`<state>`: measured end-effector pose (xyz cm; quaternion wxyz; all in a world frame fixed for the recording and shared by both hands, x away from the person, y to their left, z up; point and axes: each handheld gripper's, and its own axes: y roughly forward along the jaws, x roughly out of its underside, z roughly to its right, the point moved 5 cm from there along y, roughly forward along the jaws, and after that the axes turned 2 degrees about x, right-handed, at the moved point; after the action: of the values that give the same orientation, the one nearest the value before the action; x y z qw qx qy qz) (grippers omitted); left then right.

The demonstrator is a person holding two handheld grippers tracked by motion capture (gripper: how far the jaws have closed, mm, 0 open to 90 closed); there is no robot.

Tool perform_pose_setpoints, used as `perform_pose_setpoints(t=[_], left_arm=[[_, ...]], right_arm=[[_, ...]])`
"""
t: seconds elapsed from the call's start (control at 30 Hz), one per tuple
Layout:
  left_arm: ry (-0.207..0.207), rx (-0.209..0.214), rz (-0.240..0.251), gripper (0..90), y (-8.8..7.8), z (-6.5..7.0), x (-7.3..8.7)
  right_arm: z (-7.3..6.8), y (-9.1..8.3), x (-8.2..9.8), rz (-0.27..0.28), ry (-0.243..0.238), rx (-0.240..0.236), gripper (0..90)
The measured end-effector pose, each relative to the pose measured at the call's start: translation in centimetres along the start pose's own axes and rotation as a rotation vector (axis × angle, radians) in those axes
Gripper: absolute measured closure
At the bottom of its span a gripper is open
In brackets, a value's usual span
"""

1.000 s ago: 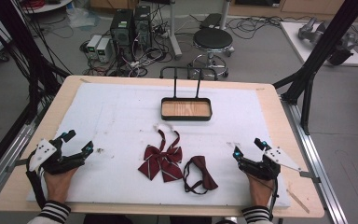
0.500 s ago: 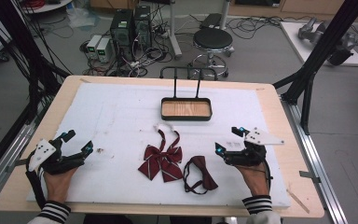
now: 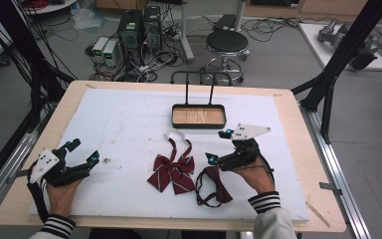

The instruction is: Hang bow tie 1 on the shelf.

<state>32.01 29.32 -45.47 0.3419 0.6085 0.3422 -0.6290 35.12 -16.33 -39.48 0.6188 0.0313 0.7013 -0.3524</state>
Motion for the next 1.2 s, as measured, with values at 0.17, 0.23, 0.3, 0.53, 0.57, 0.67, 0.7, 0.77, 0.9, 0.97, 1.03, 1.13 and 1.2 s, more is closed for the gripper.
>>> perform_pose_setpoints(t=[0.17,0.23,0.3,0.53,0.57,0.67,0.7,0.77,0.9,0.97,1.03,1.13,1.2], left_arm=[[0.003,0.003,0.005,16.0,-0.1,0.0,0.0],[-0.001,0.003,0.01,15.9,-0.1,0.0,0.0],[0.0,0.003,0.009,15.9,-0.1,0.0,0.0],[0.003,0.002,0.008,15.9,-0.1,0.0,0.0],[0.003,0.002,0.008,15.9,-0.1,0.0,0.0],[0.005,0.003,0.008,15.9,-0.1,0.0,0.0],[0.006,0.003,0.007,15.9,-0.1,0.0,0.0],[0.007,0.002,0.009,15.9,-0.1,0.0,0.0],[0.006,0.002,0.011,15.9,-0.1,0.1,0.0],[0.006,0.002,0.01,15.9,-0.1,0.1,0.0],[0.006,0.002,0.011,15.9,-0.1,0.1,0.0],[0.007,0.002,0.013,15.9,-0.1,0.1,0.0],[0.009,0.0,0.015,15.9,-0.1,0.1,0.0]], right_arm=[[-0.5,1.5,-1.1,-0.024,-0.025,-0.033,10.6],[-0.8,2.6,-1.8,-0.034,-0.041,-0.057,10.6],[-1.2,3.5,-2.0,-0.06,-0.055,-0.077,10.6],[-2.2,6.1,-2.1,-0.139,-0.104,-0.134,10.6],[-2.2,6.1,-2.1,-0.139,-0.104,-0.134,10.6],[-2.8,7.5,-1.9,-0.194,-0.136,-0.168,10.6],[-2.9,7.7,-1.7,-0.216,-0.145,-0.168,10.6],[-3.2,8.2,-1.5,-0.245,-0.16,-0.181,10.7],[-3.7,9.1,-1.1,-0.308,-0.195,-0.193,10.7],[-4.0,9.5,-1.1,-0.329,-0.216,-0.202,10.7],[-4.2,9.9,-1.3,-0.359,-0.243,-0.208,10.8],[-4.6,10.6,-1.5,-0.397,-0.278,-0.211,11.1],[-4.8,11.0,-1.7,-0.411,-0.295,-0.218,14.8]])
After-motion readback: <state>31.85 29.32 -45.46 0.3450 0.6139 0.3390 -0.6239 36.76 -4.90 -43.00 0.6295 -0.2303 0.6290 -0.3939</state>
